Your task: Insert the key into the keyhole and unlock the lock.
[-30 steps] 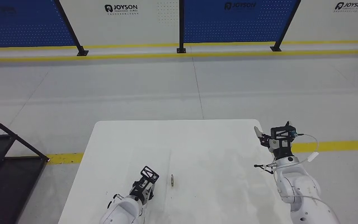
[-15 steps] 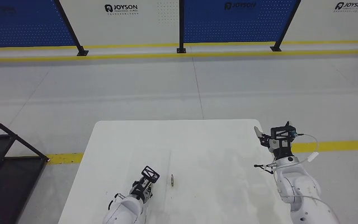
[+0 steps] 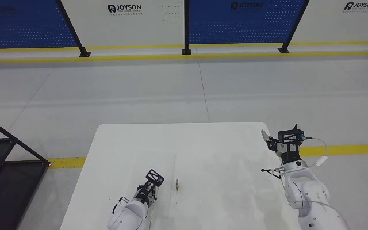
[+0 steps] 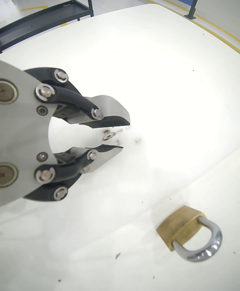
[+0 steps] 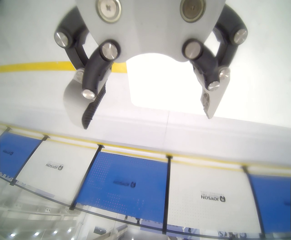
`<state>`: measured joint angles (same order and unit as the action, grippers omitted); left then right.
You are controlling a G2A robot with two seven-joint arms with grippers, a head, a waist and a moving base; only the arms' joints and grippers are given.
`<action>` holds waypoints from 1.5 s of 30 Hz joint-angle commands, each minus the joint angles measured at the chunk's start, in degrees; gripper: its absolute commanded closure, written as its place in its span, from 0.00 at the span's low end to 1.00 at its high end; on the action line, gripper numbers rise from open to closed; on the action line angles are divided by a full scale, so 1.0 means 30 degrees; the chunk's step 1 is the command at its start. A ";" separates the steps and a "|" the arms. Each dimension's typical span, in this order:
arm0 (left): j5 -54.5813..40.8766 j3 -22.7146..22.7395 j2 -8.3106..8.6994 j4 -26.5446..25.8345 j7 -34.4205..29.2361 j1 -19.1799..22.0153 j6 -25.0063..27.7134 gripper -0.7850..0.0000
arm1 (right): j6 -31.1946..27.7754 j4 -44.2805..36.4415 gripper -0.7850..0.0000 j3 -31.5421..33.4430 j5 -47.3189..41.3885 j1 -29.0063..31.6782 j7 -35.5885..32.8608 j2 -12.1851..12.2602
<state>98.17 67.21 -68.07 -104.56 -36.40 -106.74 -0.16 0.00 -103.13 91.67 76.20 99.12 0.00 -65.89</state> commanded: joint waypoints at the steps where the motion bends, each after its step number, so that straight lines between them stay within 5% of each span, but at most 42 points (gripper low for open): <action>1: -0.0035 0.0053 0.0000 -0.0014 0.0024 -0.0028 0.0005 0.75 | 0.0000 0.0000 0.00 0.0000 0.0000 0.0000 0.0000 0.0000; 9: -0.0015 0.0180 0.0001 -0.0062 0.0115 -0.0127 0.0096 0.82 | 0.0000 0.0000 0.00 0.0000 0.0000 0.0000 0.0000 0.0000; 18: -0.0034 0.0332 -0.0001 -0.0153 0.0154 -0.0222 0.0163 1.00 | 0.0000 0.0000 0.00 0.0000 0.0000 0.0000 0.0000 0.0000; 34: -0.0775 0.1417 0.0106 -0.1722 0.0798 -0.1257 0.0182 1.00 | 0.0000 0.0000 0.00 0.0000 0.0000 0.0000 0.0000 0.0000; 39: -0.2851 0.2435 0.0171 -0.3020 0.2920 -0.2142 0.0414 1.00 | 0.0000 0.0000 0.00 0.0000 0.0000 0.0000 0.0000 0.0000; 45: -0.7340 0.4378 0.0331 -0.3763 0.8385 -0.3604 0.2947 1.00 | 0.0000 0.0000 0.00 0.0000 0.0000 0.0000 0.0000 0.0000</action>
<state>79.05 79.13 -67.18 -115.85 -15.51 -116.95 6.45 0.00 -103.13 91.67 76.20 99.12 0.00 -65.89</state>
